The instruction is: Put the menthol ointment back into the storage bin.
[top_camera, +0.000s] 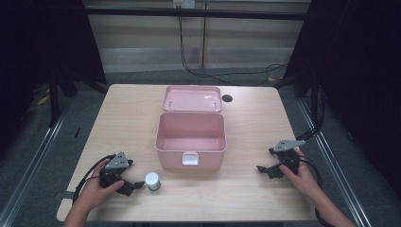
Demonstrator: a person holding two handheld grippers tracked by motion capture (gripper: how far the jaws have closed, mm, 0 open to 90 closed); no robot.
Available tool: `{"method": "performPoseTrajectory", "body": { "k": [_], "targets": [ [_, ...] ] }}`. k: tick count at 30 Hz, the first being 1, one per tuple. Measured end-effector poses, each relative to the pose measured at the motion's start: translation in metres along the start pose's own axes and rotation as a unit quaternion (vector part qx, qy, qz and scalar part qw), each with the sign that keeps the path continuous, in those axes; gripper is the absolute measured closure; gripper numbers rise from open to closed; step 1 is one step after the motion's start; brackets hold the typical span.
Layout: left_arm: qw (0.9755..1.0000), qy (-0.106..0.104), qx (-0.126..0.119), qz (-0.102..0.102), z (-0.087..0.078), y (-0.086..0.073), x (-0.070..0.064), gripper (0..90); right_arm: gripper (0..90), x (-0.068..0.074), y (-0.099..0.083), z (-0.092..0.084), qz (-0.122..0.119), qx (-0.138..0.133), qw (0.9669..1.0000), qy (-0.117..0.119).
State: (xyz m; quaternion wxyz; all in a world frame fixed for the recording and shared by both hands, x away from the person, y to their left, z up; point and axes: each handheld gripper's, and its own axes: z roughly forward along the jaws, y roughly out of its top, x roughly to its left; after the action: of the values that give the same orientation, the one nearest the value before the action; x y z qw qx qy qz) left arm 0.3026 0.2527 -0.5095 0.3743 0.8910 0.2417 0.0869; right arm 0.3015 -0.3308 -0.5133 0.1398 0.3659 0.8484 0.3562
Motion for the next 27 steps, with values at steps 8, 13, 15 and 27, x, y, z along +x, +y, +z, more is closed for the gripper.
{"method": "performPoseTrajectory", "body": {
  "k": [8,13,15,27],
  "targets": [
    [0.9999,0.002,0.008,-0.01,0.001,0.002,-0.002,0.1,4.5,0.0,0.0,0.0,0.0,0.0,1.0,0.0],
    [0.9974,-0.009,0.069,-0.019,-0.005,0.01,-0.008,0.0,4.5,0.0,0.0,0.0,0.0,0.0,1.0,0.0],
    [0.9933,-0.007,0.115,-0.011,-0.009,0.017,-0.01,2.8,4.5,0.0,0.0,0.0,0.0,0.0,1.0,0.0],
    [0.9735,-0.038,0.225,0.008,-0.018,0.048,-0.027,20.7,4.5,0.001,0.0,0.0,0.002,0.0,1.0,-0.003]
  ]
}}
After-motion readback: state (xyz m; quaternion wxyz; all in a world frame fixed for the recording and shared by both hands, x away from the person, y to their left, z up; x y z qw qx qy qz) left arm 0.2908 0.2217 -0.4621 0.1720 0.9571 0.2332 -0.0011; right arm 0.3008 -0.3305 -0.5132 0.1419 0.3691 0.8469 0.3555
